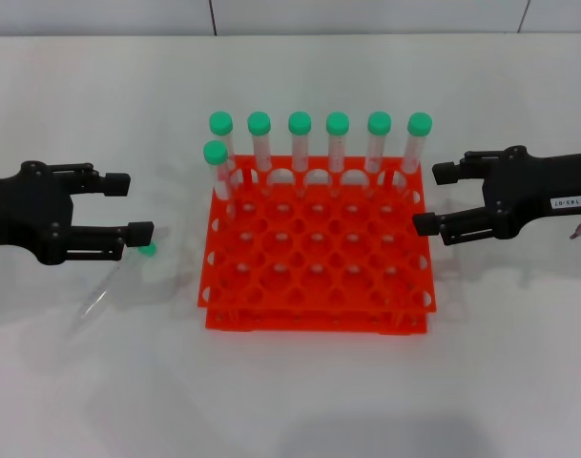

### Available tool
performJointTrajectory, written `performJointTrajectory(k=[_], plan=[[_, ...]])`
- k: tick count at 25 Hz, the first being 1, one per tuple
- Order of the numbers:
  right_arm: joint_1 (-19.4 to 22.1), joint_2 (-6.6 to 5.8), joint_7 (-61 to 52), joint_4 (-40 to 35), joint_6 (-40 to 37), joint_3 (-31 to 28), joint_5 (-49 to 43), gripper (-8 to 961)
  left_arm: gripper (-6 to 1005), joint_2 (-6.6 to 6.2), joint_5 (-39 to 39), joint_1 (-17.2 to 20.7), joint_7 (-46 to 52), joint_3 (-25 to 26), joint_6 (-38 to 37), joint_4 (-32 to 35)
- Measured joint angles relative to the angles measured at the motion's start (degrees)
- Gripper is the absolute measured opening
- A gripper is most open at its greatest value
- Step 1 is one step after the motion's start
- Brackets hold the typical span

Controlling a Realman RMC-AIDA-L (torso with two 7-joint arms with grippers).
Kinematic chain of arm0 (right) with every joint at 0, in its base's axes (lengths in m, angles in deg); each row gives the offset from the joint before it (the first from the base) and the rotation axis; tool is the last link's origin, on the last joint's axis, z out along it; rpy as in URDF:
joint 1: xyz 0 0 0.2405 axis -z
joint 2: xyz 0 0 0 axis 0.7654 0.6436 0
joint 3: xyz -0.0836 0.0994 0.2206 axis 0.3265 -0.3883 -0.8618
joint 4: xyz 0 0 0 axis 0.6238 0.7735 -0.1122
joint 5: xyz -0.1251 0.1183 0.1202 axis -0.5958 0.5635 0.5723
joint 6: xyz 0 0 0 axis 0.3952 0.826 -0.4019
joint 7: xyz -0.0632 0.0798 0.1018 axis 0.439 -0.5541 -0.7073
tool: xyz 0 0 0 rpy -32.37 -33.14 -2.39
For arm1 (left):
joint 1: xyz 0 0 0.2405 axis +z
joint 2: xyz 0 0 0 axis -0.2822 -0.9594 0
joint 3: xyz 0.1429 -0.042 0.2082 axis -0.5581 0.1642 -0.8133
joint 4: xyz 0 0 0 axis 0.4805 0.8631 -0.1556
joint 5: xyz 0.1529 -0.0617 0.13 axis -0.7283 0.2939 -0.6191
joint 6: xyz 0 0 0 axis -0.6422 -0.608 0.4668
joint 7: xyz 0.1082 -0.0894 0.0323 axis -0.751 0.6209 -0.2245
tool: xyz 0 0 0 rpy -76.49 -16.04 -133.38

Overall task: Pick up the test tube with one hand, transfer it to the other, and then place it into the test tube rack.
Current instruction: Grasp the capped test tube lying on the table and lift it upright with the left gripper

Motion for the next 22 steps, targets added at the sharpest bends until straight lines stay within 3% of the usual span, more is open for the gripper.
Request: performJointTrajectory(k=[22], plan=[[-0.1,0.20,0.0,0.0,0.0,-0.1,0.1,860,762,-0.05,0.1,-0.1,0.3,0.1,-0.1,0.0]])
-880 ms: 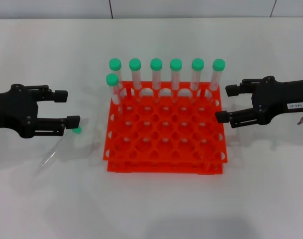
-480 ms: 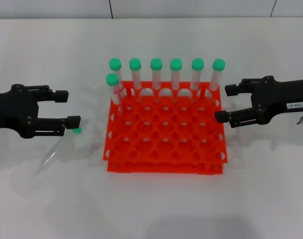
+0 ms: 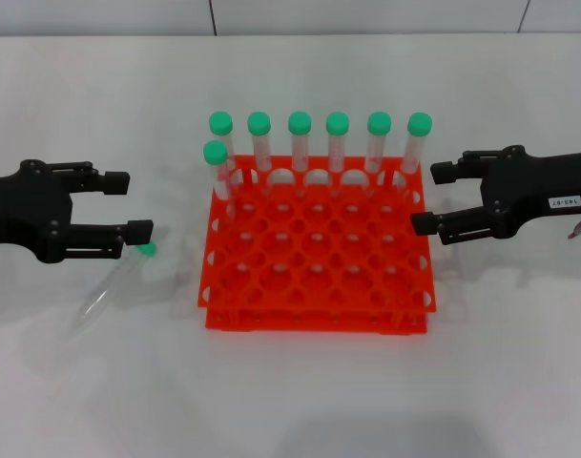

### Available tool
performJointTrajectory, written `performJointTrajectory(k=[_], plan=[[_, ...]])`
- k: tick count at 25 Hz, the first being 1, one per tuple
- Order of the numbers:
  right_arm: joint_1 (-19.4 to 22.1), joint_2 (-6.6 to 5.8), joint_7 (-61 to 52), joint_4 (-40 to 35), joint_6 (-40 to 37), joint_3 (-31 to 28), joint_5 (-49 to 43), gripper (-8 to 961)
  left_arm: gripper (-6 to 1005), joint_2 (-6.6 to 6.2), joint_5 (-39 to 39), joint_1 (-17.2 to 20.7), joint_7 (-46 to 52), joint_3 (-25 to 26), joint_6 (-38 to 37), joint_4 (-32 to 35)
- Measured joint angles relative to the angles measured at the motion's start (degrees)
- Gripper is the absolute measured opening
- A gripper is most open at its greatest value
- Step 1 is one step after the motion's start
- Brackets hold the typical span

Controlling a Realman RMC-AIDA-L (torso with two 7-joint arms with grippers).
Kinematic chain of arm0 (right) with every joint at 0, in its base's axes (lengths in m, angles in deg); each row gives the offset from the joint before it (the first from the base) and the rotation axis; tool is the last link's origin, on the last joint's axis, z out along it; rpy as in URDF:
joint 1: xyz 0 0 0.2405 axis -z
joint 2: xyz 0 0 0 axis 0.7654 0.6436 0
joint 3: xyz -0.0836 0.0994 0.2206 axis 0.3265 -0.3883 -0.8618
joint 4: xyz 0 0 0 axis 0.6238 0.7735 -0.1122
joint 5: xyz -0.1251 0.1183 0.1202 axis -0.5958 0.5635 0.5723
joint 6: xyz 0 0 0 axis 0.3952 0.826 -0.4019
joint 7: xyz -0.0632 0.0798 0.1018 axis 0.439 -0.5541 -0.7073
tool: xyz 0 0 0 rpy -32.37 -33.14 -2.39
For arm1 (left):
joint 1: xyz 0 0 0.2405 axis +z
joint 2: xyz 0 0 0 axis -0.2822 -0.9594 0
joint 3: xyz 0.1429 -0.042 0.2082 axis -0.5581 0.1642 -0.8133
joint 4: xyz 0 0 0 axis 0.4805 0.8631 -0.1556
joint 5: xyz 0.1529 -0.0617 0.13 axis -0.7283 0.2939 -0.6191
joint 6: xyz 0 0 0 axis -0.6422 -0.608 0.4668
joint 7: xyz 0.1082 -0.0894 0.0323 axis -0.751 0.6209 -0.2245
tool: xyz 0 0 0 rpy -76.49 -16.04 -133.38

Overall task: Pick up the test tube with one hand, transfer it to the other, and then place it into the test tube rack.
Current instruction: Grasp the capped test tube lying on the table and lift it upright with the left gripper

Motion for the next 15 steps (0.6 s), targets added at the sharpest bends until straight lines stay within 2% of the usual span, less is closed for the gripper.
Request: performJointTrajectory(k=[4,9,12,15], plan=[[-0.1,0.12,0.0,0.0,0.0,0.0,0.1,860,762,-0.40,-0.2,0.0,1.1,0.0,0.0,0.0],[-0.1,0.20,0.0,0.0,0.0,0.1,0.8,860,762,-1.64,-2.9,-1.1,4.9,-0.3,-0.7,0.8],[-0.1,0.21,0.0,0.0,0.0,0.2,1.3,860,762,-2.49,-6.9,-2.5,9.3,-0.3,-1.3,1.7],[0.0,0.22,0.0,-0.1,0.0,0.4,2.0,860,762,-2.59,-12.0,-3.9,13.0,-0.3,-1.4,2.6]])
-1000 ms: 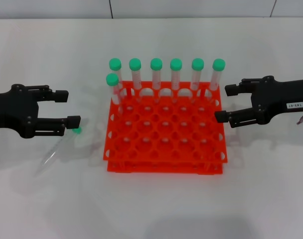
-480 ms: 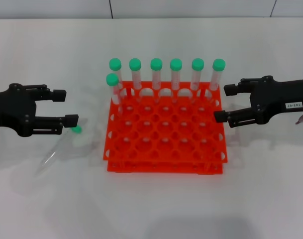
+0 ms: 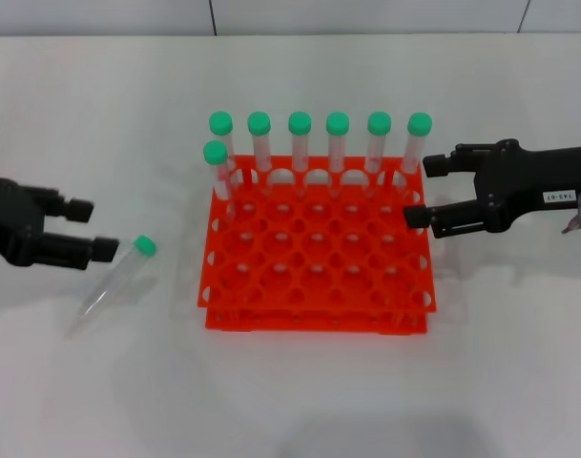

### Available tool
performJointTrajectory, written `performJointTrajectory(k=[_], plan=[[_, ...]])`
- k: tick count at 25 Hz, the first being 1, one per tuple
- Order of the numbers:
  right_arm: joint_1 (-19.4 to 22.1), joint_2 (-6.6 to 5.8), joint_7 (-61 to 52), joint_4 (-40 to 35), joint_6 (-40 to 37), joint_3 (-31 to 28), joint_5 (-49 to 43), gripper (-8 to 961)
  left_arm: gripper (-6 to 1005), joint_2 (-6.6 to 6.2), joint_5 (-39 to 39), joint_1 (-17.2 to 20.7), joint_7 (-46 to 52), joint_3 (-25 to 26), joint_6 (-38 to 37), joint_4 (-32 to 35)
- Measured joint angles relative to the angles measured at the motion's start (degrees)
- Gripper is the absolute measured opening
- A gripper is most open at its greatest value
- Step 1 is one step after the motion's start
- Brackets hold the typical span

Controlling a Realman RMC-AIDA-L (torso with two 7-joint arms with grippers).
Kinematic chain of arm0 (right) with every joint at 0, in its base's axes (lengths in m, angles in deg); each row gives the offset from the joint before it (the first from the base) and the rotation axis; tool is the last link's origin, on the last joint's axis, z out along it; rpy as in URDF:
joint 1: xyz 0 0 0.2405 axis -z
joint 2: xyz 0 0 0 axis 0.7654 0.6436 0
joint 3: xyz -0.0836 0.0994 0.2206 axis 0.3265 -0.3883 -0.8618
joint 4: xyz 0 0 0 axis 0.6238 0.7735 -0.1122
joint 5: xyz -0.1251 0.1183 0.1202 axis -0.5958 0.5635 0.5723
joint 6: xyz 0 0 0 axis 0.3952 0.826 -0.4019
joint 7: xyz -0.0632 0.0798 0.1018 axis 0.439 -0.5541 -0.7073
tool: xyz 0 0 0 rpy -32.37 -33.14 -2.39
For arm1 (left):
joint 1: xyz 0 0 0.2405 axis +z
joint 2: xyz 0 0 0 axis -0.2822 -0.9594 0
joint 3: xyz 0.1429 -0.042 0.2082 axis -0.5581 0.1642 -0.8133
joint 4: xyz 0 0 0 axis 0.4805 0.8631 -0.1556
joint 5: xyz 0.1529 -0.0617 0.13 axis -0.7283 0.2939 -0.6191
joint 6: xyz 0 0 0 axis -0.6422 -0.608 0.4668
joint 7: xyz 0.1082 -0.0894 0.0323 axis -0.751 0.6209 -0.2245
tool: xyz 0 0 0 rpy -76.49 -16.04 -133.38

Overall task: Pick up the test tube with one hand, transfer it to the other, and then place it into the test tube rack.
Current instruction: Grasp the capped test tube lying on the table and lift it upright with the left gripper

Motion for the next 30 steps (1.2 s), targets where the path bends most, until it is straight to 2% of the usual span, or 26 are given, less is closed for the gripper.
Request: performJointTrajectory(k=[5,11,30], plan=[[0.0,0.12,0.0,0.0,0.1,0.1,0.4,860,761,0.30,-7.7,-1.8,4.0,0.0,0.4,0.1],[-0.1,0.28,0.3,0.0,0.4,0.7,1.4,860,760,1.13,-11.9,-2.4,6.3,0.0,1.4,-0.5],[-0.2,0.26,0.4,0.0,0.5,1.0,2.8,860,758,1.58,-17.7,-2.8,9.9,0.0,5.5,-3.9]])
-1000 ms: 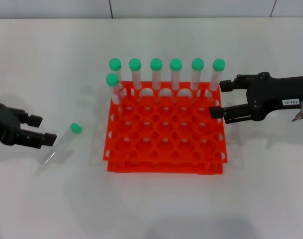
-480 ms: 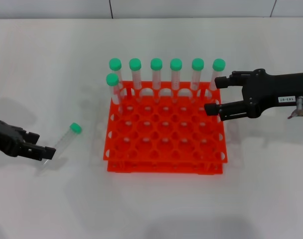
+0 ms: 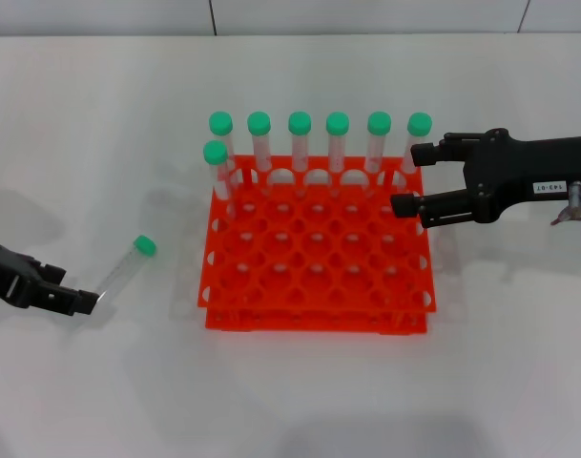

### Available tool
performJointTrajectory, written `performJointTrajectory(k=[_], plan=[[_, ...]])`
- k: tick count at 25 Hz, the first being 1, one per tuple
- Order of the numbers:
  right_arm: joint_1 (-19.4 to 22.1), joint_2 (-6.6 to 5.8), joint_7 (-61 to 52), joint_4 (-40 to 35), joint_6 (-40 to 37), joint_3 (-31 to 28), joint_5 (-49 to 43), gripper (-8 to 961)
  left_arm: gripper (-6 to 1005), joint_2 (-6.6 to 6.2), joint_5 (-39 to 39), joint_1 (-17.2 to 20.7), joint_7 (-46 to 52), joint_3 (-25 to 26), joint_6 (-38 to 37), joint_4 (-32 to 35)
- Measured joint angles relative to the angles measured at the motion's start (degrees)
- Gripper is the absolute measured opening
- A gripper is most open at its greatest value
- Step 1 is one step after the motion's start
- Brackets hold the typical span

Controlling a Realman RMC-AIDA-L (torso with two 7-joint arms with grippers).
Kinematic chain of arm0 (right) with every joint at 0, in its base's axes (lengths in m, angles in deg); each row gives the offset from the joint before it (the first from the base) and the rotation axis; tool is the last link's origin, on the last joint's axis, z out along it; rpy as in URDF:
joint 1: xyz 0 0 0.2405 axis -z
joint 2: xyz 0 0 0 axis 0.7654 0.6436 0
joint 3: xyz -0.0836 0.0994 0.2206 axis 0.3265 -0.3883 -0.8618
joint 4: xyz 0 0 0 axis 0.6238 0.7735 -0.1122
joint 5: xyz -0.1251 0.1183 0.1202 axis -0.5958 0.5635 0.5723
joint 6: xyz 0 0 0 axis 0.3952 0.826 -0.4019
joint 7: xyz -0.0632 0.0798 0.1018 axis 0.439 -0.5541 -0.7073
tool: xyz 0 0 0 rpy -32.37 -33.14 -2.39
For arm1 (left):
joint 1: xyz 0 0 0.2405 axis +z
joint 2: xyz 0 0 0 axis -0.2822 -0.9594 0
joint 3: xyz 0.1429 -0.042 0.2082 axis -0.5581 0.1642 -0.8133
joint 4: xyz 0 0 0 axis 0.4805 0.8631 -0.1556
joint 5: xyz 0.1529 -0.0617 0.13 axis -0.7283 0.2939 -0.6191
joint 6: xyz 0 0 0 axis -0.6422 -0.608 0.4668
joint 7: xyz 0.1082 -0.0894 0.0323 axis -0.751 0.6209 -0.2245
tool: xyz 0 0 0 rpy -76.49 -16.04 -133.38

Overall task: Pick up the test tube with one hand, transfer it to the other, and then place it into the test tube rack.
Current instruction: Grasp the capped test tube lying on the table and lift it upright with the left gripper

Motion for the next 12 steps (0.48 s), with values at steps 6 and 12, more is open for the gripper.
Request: performJointTrajectory(k=[6,12], plan=[[0.0,0.00,0.0,0.0,0.0,0.0,0.0,860,758,0.20,-0.8,-0.2,0.0,0.0,1.6,-1.5],[0.0,0.00,0.0,0.0,0.0,0.0,0.0,860,757,0.40,-1.5,-0.4,-0.1,-0.4,2.0,-2.6]])
